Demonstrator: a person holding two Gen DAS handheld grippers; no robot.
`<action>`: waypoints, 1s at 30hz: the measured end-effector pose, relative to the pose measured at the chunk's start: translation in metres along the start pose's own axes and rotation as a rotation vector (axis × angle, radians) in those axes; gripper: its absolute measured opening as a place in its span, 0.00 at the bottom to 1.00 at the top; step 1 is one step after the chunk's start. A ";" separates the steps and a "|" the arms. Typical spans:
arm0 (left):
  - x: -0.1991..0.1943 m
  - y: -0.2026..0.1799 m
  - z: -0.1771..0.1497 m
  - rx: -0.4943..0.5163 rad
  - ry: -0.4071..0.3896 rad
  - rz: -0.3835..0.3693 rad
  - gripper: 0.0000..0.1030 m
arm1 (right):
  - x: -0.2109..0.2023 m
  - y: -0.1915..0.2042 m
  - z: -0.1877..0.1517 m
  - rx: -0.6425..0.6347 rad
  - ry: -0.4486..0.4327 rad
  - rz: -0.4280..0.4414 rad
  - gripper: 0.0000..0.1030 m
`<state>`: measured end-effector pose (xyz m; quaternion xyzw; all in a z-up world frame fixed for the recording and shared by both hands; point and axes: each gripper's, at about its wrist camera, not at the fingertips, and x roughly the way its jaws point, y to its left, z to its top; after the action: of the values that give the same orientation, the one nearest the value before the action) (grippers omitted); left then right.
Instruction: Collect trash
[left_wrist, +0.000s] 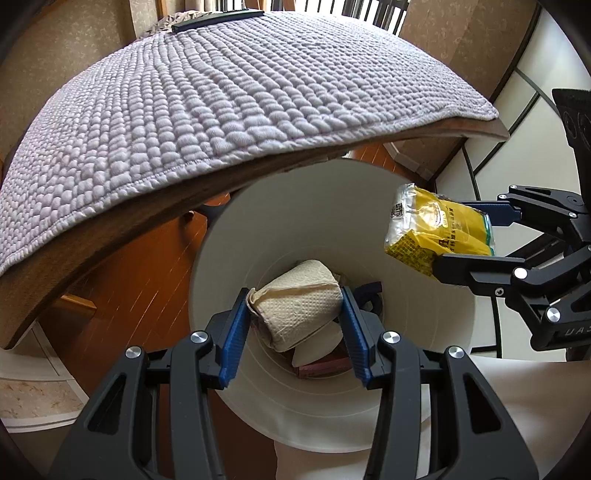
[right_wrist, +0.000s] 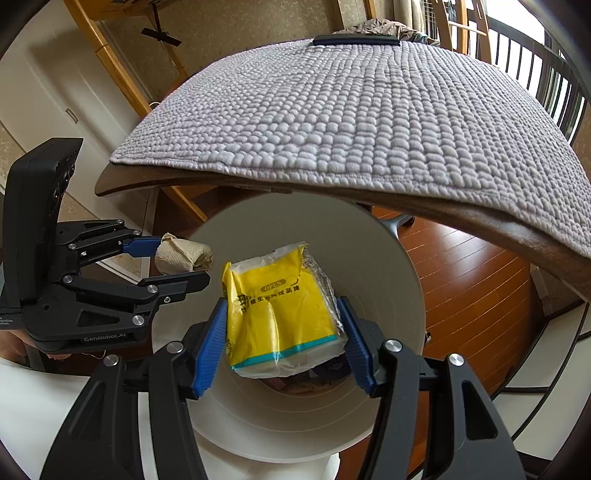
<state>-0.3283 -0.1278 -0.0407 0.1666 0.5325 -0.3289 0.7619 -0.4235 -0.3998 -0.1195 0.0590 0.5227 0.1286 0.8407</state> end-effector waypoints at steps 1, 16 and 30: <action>0.002 -0.001 0.000 0.001 0.003 0.001 0.48 | 0.001 0.000 0.000 0.001 0.002 0.000 0.55; 0.030 -0.011 -0.003 0.011 0.048 0.001 0.69 | 0.031 -0.006 -0.002 0.019 0.083 -0.006 0.76; -0.041 0.041 0.052 -0.240 -0.175 0.163 0.98 | -0.043 -0.032 0.063 0.119 -0.185 -0.107 0.96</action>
<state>-0.2727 -0.1160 0.0124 0.0877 0.4844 -0.2132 0.8439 -0.3804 -0.4400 -0.0614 0.0924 0.4518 0.0463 0.8861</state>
